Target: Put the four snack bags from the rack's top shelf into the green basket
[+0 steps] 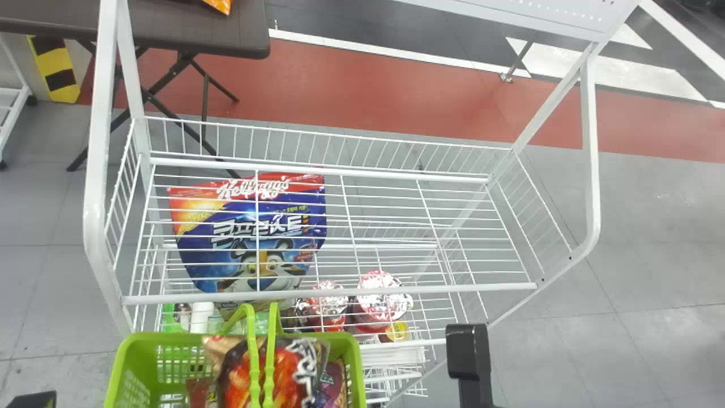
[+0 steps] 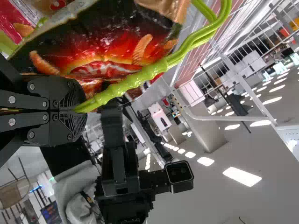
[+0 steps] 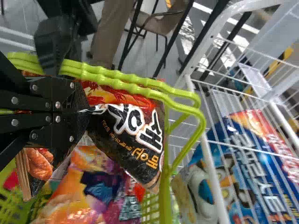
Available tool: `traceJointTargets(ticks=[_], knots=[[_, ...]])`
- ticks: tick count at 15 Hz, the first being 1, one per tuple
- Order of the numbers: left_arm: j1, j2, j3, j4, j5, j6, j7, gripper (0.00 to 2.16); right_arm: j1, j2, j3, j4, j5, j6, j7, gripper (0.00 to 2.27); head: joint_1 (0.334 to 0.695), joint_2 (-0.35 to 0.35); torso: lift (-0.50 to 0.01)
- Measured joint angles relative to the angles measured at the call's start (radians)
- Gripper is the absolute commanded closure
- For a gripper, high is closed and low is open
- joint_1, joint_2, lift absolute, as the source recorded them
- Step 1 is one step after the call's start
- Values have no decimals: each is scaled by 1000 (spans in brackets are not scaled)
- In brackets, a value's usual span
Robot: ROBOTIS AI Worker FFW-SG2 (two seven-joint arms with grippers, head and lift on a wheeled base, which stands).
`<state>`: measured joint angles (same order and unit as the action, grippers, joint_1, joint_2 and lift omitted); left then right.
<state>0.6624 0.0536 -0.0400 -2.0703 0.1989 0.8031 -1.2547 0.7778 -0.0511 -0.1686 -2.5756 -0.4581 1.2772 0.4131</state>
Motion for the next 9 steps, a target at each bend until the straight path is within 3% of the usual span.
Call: traceJointTargets(ticks=[1,2,9], knots=[[1,0,0,0,0,0,0,2121,-8,-4,15,27,38,-42,-10,113,695,-350,0],[1,0,0,0,0,0,0,2118,-15,-11,21,48,57,-60,-11,-2,695,-350,0],[-1,-1,-7,-1,-9,0,2,2121,-18,-31,-17,54,61,-54,59,46,695,-350,0]])
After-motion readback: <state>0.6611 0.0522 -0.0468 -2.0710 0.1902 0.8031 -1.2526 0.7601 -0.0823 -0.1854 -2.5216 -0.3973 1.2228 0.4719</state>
